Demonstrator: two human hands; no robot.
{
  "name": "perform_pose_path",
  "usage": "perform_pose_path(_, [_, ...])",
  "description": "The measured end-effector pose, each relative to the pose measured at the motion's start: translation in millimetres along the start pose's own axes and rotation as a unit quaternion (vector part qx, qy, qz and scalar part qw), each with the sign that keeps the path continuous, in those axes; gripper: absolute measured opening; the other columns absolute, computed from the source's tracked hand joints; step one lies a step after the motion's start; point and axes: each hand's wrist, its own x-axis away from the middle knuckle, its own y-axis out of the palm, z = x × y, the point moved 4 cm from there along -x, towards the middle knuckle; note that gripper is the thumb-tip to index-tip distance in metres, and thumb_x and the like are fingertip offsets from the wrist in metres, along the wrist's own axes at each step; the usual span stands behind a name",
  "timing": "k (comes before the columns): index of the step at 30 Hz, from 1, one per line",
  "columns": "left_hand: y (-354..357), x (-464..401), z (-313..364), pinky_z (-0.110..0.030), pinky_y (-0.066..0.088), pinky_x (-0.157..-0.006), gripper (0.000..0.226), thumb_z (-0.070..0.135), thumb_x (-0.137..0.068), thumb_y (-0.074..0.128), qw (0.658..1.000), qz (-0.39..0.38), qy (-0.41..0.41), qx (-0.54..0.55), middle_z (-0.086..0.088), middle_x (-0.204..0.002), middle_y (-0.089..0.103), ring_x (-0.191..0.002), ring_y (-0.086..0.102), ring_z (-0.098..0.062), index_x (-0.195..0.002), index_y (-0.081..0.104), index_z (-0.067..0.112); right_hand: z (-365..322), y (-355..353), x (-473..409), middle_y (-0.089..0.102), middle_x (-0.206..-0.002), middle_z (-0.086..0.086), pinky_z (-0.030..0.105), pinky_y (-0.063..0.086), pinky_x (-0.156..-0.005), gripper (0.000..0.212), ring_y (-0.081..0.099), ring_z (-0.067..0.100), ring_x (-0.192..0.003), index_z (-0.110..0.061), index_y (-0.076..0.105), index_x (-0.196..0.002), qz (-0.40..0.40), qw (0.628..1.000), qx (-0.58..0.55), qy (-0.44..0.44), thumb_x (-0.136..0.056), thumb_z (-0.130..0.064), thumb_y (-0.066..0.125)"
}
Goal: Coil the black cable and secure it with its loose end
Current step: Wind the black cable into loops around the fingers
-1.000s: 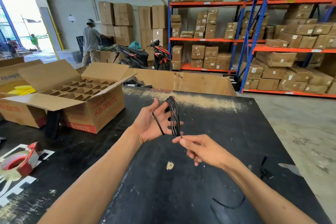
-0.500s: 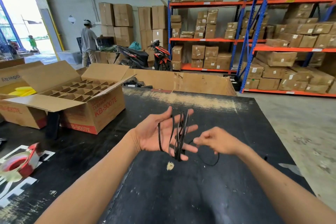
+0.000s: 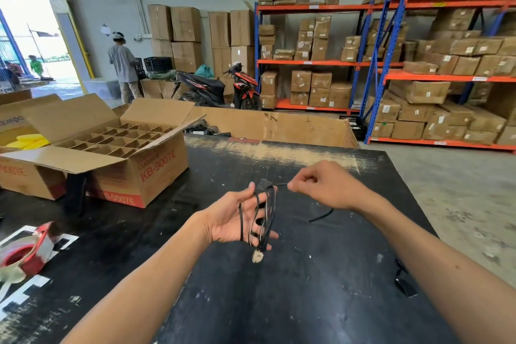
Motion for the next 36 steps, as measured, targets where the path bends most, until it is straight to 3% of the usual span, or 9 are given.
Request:
perform_pose_path(4, [-11.6,5.2,14.0,-0.076,0.022,-0.107,0.058,0.059,-0.099,0.027,0.997,0.019,0.058,0.046,-0.009,-0.131,0.054,-0.124,0.048,-0.055,-0.145,0.048,0.030,-1.8,32.8,28.2,0.054,-0.051,0.003,0.021,0.052,-0.045,0.023,0.054,0.008,-0.045,-0.035,0.080,-0.096,-0.017,0.998,-0.062,0.000,-0.096,-0.043,0.058])
perform_pose_path(8, [-11.0,7.0,26.8,-0.077,0.022,-0.106,0.058,0.059,-0.100,0.026,0.990,0.017,0.115,0.083,-0.011,-0.133,0.051,-0.132,0.038,-0.058,-0.147,0.045,0.031,3.8,72.7,53.1,0.052,-0.055,-0.010,0.023,0.053,-0.051,0.026,0.049,0.001,-0.050,-0.040,0.078,-0.107,-0.063,0.984,-0.166,0.008,-0.101,-0.043,0.053])
perform_pose_path(13, [-1.4,6.7,40.3,-0.077,0.016,-0.109,0.056,0.058,-0.101,0.025,0.983,0.003,0.155,0.095,-0.012,-0.143,0.043,-0.138,0.026,-0.061,-0.150,0.039,0.034,14.7,115.0,68.4,0.053,-0.063,-0.005,0.028,0.055,-0.057,0.030,0.047,0.004,-0.049,-0.039,0.075,-0.113,-0.137,0.960,-0.241,0.028,-0.106,-0.046,0.046])
perform_pose_path(19, [26.4,11.0,40.3,-0.076,0.010,-0.110,0.055,0.060,-0.102,0.021,0.984,-0.112,0.102,0.093,-0.009,-0.165,0.011,-0.139,0.016,-0.065,-0.154,0.024,0.042,42.9,115.4,63.7,0.049,-0.060,-0.008,0.026,0.053,-0.054,0.048,0.047,0.004,-0.051,-0.033,0.081,-0.096,-0.136,0.960,-0.232,0.076,-0.087,-0.074,0.056])
perform_pose_path(23, [34.6,10.4,24.0,-0.075,0.007,-0.111,0.056,0.063,-0.101,0.018,0.985,-0.161,0.044,0.044,-0.006,-0.168,0.010,-0.133,0.024,-0.065,-0.154,0.021,0.044,52.0,90.2,47.2,0.050,-0.060,-0.003,0.029,0.052,-0.053,0.031,0.045,0.008,-0.048,-0.024,0.081,-0.082,-0.094,0.957,-0.255,0.098,-0.086,-0.054,0.073])
perform_pose_path(26, [34.0,8.9,9.9,-0.072,0.016,-0.109,0.057,0.062,-0.101,0.014,0.981,-0.188,0.024,0.042,-0.009,-0.167,0.009,-0.118,0.055,-0.057,-0.155,0.019,0.045,50.2,70.6,36.9,0.058,-0.061,-0.001,0.025,0.051,-0.052,0.030,0.048,0.011,-0.046,-0.017,0.082,-0.084,-0.065,0.944,-0.301,0.117,-0.074,-0.045,0.087])
perform_pose_path(29, [34.8,6.5,3.3,-0.070,0.025,-0.108,0.055,0.061,-0.101,0.013,0.976,-0.208,0.036,0.045,-0.018,-0.166,0.007,-0.090,0.072,-0.039,-0.154,0.016,0.047,49.3,67.6,34.0,0.063,-0.067,0.003,0.028,0.055,-0.057,0.014,0.052,0.012,-0.047,-0.009,0.081,-0.086,-0.054,0.915,-0.372,0.149,-0.079,-0.021,0.086])
perform_pose_path(32, [32.5,4.3,1.3,-0.067,0.040,-0.101,0.054,0.059,-0.102,0.015,0.973,-0.215,0.057,0.056,-0.032,-0.160,0.015,-0.055,0.060,-0.022,-0.155,0.015,0.046,45.2,78.6,36.5,0.070,-0.075,0.004,0.027,0.058,-0.060,0.019,0.062,0.011,-0.055,-0.015,0.077,-0.073,-0.037,0.870,-0.460,0.175,-0.076,-0.032,0.086])
perform_pose_path(36, [25.4,1.1,1.5,-0.047,0.060,-0.075,0.055,0.048,-0.104,0.030,0.975,-0.196,0.083,0.071,-0.033,-0.116,0.064,-0.038,0.034,-0.015,-0.157,0.022,0.033,38.8,96.4,39.3,0.072,-0.073,0.001,0.018,0.051,-0.044,0.037,0.067,0.009,-0.057,-0.013,0.070,-0.085,-0.019,0.804,-0.560,0.198,-0.076,-0.048,0.078])
